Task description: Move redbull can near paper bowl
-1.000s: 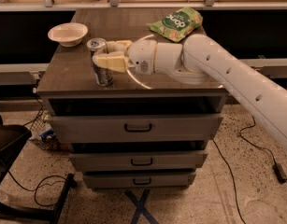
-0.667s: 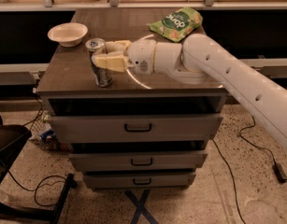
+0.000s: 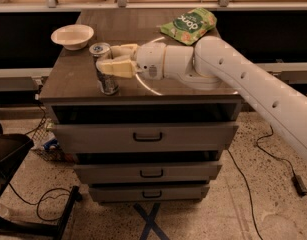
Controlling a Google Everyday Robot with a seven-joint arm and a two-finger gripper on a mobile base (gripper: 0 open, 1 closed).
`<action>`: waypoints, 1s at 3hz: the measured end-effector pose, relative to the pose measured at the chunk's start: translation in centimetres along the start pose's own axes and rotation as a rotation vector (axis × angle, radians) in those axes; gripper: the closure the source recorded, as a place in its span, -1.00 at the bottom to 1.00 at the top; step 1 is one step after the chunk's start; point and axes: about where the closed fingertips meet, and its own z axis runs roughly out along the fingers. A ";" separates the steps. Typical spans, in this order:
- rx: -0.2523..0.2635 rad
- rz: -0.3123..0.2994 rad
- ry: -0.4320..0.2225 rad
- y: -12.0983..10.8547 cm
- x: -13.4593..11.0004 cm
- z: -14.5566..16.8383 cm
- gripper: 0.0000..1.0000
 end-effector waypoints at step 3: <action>0.240 0.076 -0.042 -8.7 -6.8 -5.5 1.00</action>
Offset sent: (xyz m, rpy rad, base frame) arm 0.0740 -0.1056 0.0910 0.0723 0.0857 -0.3318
